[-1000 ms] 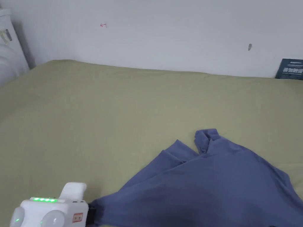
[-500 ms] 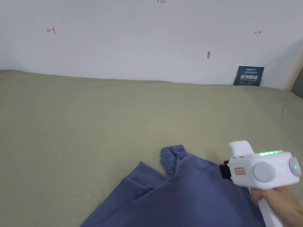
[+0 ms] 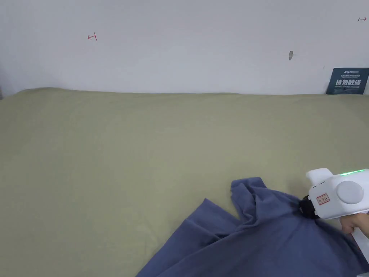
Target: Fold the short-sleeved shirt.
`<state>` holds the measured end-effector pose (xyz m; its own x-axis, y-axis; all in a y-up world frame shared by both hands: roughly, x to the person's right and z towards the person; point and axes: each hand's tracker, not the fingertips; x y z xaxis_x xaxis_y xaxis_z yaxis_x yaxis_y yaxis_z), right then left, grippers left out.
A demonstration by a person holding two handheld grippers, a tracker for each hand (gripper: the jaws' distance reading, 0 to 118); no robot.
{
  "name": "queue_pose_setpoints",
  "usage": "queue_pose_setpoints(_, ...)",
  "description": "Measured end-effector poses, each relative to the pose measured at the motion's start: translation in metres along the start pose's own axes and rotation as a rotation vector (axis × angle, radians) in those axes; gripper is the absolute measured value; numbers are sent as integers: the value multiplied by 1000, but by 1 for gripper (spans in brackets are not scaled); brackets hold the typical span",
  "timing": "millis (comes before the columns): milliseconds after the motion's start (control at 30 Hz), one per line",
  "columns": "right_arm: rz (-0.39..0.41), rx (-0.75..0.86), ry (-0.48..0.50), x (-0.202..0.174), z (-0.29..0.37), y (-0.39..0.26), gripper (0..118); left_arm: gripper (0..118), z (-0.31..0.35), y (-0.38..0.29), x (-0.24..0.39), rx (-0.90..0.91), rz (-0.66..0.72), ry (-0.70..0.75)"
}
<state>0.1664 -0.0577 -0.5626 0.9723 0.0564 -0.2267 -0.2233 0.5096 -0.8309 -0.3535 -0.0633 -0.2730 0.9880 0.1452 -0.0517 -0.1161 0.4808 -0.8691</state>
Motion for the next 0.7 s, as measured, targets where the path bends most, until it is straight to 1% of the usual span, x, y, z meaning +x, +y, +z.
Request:
queue_pose_setpoints(33,20,29,16,-5,13,-2,3,2,2,1,1,-3,0,0)
queue_pose_setpoints(67,30,23,2,-7,25,-3,3,2,3,3,2,-5,-4,3)
queue_pose_setpoints(100,40,51,-4,-8,42,-5,3,2,6,5,3,-2,-11,7)
queue_pose_setpoints(167,32,132,-6,-2,76,-9,3,2,17,10,6,24,-19,13)
queue_pose_setpoints(233,4,216,18,3,126,-12,2,2,34,20,8,75,-4,4)
queue_pose_setpoints(267,6,253,18,4,149,-13,2,2,43,26,10,97,6,-6)
queue_pose_setpoints(300,24,288,6,5,179,-16,2,2,55,33,13,125,8,-22)
queue_pose_setpoints(367,41,374,-28,8,235,-20,2,2,82,49,21,196,-13,-9)
queue_pose_setpoints(533,2,596,-57,18,369,-37,2,2,154,102,46,353,-83,-4)
queue_pose_setpoints(600,-18,654,-68,23,413,-43,3,2,182,127,59,423,-113,23)
queue_pose_setpoints(633,-33,686,-91,26,432,-46,3,2,197,140,65,450,-134,26)
queue_pose_setpoints(700,-35,733,-123,30,463,-51,3,2,226,165,76,507,-135,20)
